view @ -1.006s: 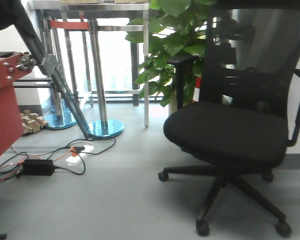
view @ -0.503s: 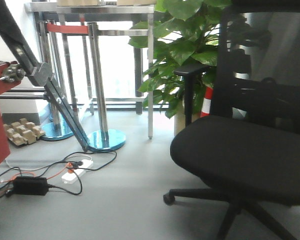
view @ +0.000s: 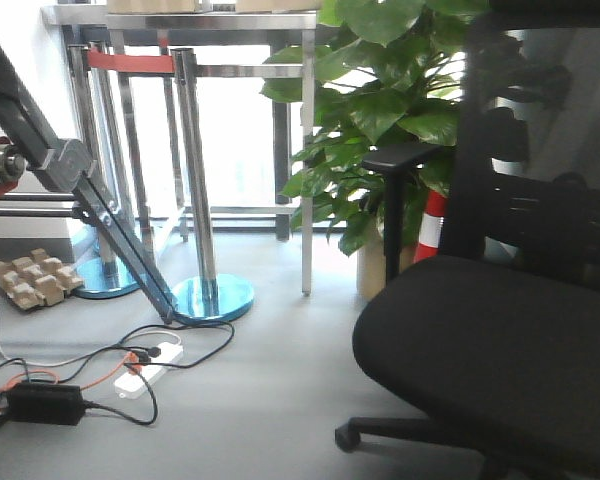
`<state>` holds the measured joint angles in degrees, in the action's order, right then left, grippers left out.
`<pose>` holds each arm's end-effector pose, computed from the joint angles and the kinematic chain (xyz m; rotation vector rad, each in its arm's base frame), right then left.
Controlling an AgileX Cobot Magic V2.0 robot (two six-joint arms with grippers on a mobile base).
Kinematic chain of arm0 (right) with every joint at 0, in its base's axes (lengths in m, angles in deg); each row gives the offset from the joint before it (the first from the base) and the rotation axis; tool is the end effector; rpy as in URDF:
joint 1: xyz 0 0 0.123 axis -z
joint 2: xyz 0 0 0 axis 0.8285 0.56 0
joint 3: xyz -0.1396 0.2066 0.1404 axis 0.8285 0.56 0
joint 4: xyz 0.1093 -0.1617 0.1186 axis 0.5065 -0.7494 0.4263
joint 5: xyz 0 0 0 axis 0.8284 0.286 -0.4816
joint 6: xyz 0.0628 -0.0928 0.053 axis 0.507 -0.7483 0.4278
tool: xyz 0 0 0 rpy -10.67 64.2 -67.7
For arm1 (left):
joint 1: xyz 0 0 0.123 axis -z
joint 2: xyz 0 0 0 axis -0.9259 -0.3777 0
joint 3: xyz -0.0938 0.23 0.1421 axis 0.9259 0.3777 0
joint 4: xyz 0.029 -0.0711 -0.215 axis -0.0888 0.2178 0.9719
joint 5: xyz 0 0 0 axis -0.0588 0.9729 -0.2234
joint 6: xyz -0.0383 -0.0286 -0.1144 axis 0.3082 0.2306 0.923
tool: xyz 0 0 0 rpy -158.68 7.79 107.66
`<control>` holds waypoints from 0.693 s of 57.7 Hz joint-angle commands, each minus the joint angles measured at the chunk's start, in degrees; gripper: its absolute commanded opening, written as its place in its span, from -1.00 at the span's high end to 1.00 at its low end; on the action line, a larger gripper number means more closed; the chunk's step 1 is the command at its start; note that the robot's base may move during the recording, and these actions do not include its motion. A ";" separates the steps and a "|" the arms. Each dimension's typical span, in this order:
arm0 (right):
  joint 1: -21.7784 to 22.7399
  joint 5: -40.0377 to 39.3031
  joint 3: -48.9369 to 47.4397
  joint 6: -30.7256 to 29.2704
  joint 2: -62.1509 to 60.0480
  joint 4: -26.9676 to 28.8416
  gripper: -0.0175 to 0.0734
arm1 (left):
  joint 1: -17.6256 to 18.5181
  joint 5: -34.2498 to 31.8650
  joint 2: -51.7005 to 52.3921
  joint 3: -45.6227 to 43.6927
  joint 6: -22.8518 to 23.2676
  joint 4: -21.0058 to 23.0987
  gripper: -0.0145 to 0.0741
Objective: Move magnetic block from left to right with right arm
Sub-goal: 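Turn the base and drive up to the second grey table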
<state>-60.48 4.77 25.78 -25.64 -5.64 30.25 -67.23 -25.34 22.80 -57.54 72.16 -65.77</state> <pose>0.0859 0.0065 0.2833 -0.0661 1.5621 0.0537 0.0641 -0.0002 0.2106 -0.0344 1.4626 -0.0481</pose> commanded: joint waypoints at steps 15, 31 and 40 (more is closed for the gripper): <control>0.41 -5.21 -1.77 -0.33 0.28 -0.50 -0.15 | 0.43 -4.95 0.62 0.44 -0.01 0.27 0.96; 0.41 -5.21 -1.77 -0.33 0.28 -0.50 -0.15 | 0.43 -4.95 0.62 0.44 -0.01 0.27 0.96; 0.41 -5.21 -1.77 -0.33 0.28 -0.50 -0.15 | 0.43 -4.95 0.62 0.44 -0.01 0.27 0.96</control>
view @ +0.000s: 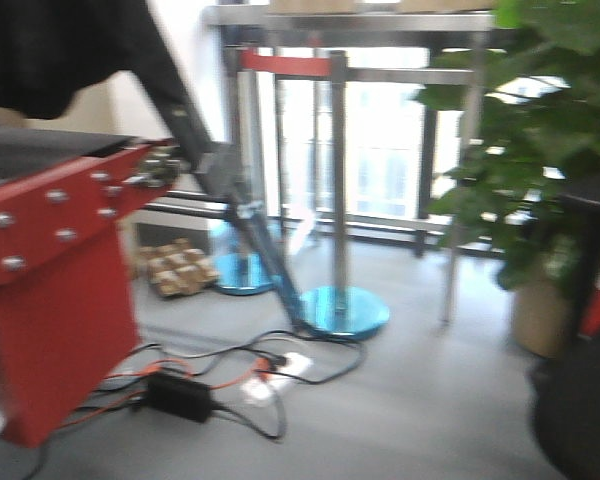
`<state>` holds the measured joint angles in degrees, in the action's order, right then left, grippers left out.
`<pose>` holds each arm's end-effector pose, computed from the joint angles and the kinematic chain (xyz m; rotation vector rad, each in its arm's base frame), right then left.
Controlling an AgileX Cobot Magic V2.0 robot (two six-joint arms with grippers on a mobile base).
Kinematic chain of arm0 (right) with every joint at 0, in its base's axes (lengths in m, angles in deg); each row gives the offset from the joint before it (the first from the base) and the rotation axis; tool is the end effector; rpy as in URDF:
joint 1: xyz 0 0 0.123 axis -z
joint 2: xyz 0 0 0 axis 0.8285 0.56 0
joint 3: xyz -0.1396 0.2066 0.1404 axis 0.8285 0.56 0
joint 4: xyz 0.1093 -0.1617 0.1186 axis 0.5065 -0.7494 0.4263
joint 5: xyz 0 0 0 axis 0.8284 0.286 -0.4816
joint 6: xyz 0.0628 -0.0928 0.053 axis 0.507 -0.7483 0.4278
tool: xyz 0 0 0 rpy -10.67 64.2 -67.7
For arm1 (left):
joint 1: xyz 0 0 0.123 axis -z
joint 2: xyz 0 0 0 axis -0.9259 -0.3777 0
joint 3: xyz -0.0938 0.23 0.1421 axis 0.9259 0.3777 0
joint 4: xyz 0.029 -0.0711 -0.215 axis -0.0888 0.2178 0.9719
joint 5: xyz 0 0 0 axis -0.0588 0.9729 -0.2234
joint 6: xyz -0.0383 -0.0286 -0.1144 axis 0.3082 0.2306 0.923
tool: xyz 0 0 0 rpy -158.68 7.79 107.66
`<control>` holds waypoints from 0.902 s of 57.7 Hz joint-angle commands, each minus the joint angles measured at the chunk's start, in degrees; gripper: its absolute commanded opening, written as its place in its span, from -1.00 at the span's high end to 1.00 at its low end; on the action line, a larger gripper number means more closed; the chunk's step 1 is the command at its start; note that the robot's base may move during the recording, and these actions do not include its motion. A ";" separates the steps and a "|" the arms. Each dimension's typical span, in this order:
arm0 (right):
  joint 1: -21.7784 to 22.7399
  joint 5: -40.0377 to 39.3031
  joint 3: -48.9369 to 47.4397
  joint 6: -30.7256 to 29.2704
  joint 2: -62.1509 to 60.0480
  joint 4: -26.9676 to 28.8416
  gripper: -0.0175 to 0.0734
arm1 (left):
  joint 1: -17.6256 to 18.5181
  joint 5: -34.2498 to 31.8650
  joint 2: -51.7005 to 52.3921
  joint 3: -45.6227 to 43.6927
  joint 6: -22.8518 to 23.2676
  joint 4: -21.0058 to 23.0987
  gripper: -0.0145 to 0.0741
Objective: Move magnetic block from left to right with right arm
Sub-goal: 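Turn the base and drive up to the second grey table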
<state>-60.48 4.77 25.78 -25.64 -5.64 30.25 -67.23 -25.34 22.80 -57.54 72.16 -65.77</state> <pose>0.0859 0.0065 0.2833 -0.0661 1.5621 0.0537 0.0641 -0.0002 0.2106 -0.0344 1.4626 -0.0481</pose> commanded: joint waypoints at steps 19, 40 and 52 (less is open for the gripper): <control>0.41 -5.21 -1.77 -0.33 0.28 -0.50 -0.15 | 0.43 -4.95 0.62 0.44 -0.01 0.27 0.96; 0.41 -5.21 -1.77 -0.33 0.28 -0.50 -0.15 | 0.43 -4.95 0.62 0.44 -0.01 0.27 0.96; 0.41 -5.21 -1.77 -0.33 0.28 -0.50 -0.15 | 0.43 -4.95 0.62 0.44 -0.01 0.27 0.96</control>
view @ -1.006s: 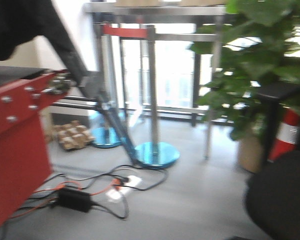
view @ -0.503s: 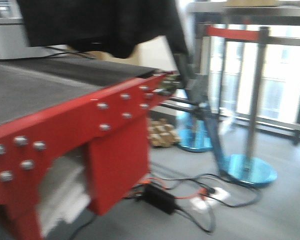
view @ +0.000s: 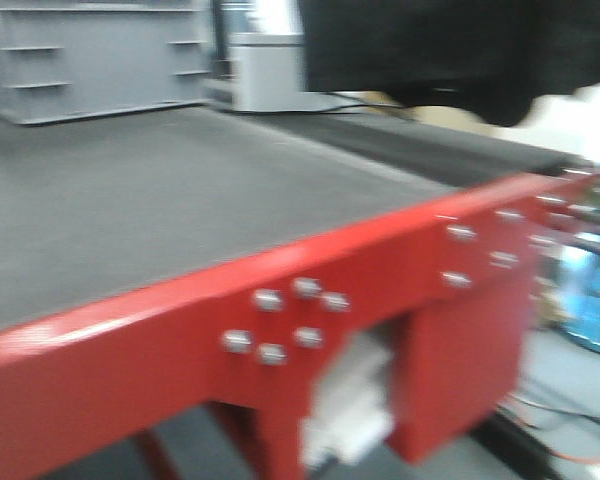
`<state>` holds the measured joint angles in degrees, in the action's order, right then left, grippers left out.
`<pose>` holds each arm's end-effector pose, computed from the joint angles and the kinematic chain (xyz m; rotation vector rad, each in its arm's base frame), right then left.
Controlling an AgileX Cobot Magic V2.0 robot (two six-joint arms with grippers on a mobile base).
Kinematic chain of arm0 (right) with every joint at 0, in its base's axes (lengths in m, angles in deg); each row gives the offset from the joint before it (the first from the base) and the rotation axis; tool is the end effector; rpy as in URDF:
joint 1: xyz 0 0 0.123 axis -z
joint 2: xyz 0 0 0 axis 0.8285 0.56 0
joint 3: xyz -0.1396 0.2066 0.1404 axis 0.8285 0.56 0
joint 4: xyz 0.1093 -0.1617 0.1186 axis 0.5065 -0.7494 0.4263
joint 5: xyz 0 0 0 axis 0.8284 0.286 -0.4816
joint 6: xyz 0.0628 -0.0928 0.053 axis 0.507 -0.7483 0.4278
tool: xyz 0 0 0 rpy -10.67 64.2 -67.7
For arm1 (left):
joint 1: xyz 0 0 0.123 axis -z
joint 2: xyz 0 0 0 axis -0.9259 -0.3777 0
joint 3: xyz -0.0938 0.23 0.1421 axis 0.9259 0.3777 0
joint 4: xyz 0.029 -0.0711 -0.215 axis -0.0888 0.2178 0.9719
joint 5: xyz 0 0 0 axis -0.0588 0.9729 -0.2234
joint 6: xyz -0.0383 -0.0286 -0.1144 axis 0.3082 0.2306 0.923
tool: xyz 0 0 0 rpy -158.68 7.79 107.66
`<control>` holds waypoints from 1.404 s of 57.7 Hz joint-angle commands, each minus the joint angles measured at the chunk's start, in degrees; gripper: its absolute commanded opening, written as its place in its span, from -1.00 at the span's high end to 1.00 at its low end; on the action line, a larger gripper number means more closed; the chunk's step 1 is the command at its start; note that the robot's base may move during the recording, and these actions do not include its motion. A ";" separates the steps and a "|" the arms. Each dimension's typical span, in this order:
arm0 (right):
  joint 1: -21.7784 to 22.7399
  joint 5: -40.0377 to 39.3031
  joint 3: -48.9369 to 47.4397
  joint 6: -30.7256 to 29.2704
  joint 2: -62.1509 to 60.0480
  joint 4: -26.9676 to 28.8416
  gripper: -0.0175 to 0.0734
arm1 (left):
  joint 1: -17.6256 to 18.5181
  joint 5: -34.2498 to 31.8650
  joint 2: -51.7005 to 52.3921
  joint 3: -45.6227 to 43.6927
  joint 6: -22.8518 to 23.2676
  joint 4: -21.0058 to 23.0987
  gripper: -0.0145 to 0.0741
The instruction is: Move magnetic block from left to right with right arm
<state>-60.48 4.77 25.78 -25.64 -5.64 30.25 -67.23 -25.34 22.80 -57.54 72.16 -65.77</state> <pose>0.0859 0.0065 0.2833 -0.0661 1.5621 0.0537 0.0641 -0.0002 0.2106 -0.0344 1.4626 -0.0481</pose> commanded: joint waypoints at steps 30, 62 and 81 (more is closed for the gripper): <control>0.41 -5.21 -1.77 -0.33 0.28 -0.50 -0.15 | 0.43 -4.95 0.62 0.44 -0.01 0.27 0.96; 0.41 -5.21 -1.77 -0.33 0.28 -0.50 -0.15 | 0.43 -4.95 0.62 0.44 -0.01 0.27 0.96; 0.41 -5.21 -1.77 -0.33 0.28 -0.50 -0.15 | 0.43 -4.95 0.62 0.44 -0.01 0.27 0.96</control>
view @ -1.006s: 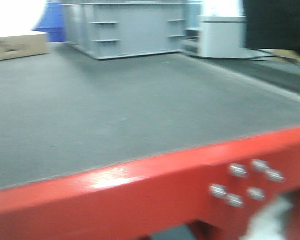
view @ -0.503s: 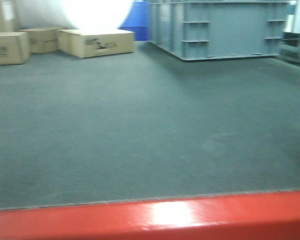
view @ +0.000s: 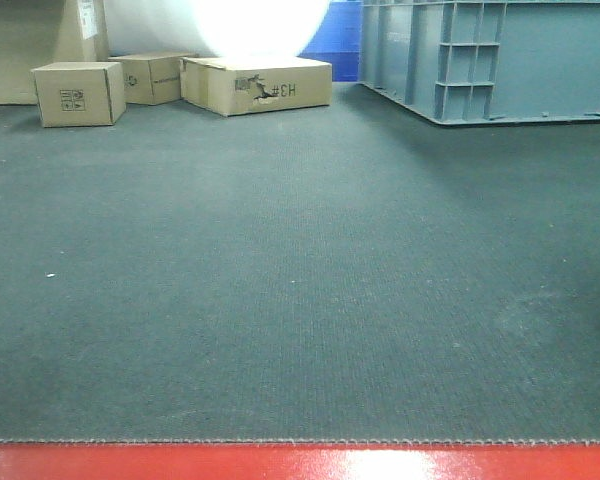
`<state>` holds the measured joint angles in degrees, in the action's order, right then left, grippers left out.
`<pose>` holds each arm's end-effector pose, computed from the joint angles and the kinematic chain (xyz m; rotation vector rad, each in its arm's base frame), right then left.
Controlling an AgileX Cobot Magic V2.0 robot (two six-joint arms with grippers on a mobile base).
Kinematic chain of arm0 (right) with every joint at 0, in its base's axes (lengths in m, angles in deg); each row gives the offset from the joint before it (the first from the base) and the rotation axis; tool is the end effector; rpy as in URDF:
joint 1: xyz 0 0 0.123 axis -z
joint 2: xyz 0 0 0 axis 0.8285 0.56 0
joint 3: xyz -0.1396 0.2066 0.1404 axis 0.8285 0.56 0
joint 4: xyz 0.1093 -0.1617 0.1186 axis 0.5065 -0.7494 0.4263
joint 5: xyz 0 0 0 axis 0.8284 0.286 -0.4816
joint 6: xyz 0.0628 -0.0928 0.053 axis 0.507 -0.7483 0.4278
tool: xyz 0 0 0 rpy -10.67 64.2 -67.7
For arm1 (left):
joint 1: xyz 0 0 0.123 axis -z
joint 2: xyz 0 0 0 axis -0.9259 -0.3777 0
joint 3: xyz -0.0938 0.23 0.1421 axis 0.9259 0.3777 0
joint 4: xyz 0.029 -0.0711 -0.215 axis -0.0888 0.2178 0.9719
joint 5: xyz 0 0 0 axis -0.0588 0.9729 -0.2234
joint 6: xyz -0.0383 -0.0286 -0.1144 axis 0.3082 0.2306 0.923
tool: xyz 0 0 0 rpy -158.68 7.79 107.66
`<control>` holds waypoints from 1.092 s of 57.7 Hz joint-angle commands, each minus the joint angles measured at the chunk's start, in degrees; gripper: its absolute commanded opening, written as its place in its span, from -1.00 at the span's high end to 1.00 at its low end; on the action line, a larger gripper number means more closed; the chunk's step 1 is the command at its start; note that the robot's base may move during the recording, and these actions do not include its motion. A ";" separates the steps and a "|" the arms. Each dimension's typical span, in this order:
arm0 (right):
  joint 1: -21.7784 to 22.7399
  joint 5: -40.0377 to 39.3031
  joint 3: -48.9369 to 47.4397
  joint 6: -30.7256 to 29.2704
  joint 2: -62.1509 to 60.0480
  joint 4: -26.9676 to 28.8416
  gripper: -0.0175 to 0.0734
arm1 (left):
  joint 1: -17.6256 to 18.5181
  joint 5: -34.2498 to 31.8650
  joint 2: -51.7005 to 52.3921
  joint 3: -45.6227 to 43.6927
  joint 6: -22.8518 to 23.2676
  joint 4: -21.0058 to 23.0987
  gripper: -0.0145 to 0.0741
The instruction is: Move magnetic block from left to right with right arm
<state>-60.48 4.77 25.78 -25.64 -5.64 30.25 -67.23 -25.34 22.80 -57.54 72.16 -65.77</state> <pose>0.0859 0.0065 0.2833 -0.0661 1.5621 0.0537 0.0641 -0.0002 0.2106 -0.0344 1.4626 -0.0481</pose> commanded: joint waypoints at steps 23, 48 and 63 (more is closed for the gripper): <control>0.41 -5.21 -1.77 -0.33 0.28 -0.50 -0.15 | 0.43 -4.95 0.62 0.44 -0.01 0.27 0.96; 0.41 -5.87 -1.77 -0.33 0.28 -0.50 -0.15 | 0.43 -4.95 0.62 0.44 -0.01 0.27 0.96; 0.41 -5.38 -1.77 -0.33 0.28 -0.50 -0.15 | 0.43 -4.95 0.62 0.44 -0.01 0.27 0.96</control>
<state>-60.48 4.63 25.78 -25.64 -5.64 30.25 -67.23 -25.34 22.80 -57.54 72.16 -65.77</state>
